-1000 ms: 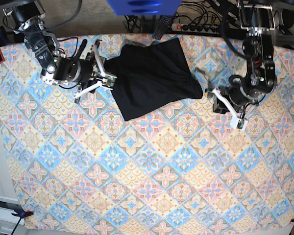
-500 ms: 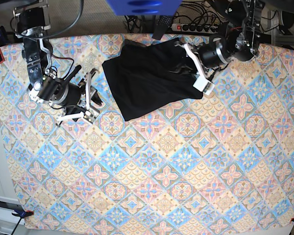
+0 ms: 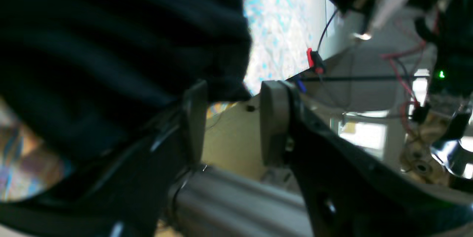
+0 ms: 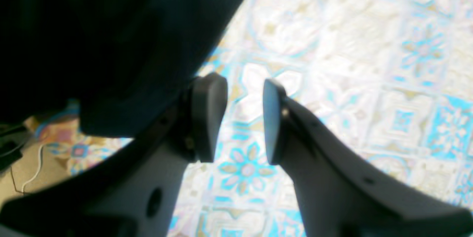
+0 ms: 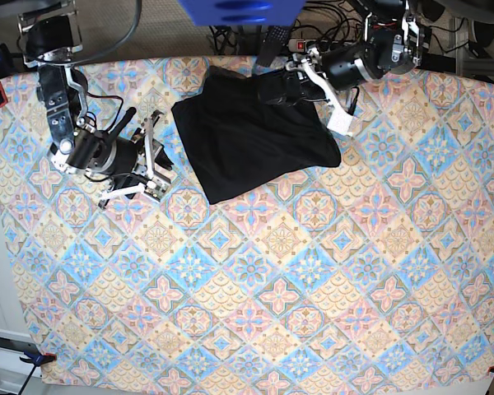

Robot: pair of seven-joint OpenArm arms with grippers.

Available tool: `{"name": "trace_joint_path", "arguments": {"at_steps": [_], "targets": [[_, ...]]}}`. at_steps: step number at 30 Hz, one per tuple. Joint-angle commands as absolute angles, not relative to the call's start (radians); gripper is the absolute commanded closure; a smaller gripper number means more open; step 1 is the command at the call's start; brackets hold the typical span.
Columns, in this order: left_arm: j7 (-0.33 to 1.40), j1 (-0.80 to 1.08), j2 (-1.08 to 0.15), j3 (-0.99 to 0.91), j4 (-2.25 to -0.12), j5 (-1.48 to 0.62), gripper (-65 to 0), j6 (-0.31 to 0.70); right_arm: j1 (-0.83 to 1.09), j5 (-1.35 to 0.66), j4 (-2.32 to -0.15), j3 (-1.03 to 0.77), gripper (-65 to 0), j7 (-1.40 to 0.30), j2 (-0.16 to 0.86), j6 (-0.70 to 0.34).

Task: Fold the T-shirt properly
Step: 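Fold the grasped edge over toward the right gripper, then release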

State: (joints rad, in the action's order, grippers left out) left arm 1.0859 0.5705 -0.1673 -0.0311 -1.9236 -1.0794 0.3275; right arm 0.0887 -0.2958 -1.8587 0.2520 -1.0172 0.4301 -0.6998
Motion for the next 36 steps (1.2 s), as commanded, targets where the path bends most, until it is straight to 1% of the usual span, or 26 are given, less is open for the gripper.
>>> {"name": "trace_joint_path", "arguments": {"at_steps": [1,5,9,14,18,25,31,36], "targets": [[1.086,0.575,-0.170,-0.030,-1.913,-1.127,-25.3,0.338,0.073,-0.308,-1.874,0.246,-19.6,-1.000,0.441,-0.698],[1.086,0.556,-0.170,-0.039,-1.796,-1.167,-25.6,0.338,0.073,-0.308,-1.874,0.248,-19.6,-1.000,0.441,-0.698],[1.086,0.483,-0.170,-0.030,-1.695,-1.193,-25.6,0.338,0.073,-0.308,-1.874,0.248,-19.6,-1.000,0.441,-0.698],[1.184,0.390,-0.160,-0.027,-1.600,-1.267,-25.6,0.341,0.073,-0.308,-1.874,0.248,-19.6,-1.000,0.441,-0.698],[1.204,0.361,-0.168,0.019,-1.593,-1.311,-25.6,0.341,0.073,-0.308,-1.874,0.246,-19.6,-1.000,0.441,-0.698],[1.245,0.360,-0.205,0.019,-1.590,-1.426,-25.7,0.343,0.073,-0.308,-1.874,0.246,-19.6,-1.000,0.455,-0.698],[1.245,0.341,-0.225,0.025,-1.584,-1.437,-25.7,0.344,0.073,-0.308,-1.874,0.248,-19.6,-1.000,0.453,-0.698],[1.245,0.303,-0.200,0.025,-1.488,-1.440,-25.3,0.344,0.074,-0.308,-1.874,0.248,-19.6,-1.000,0.452,-0.698]]}}
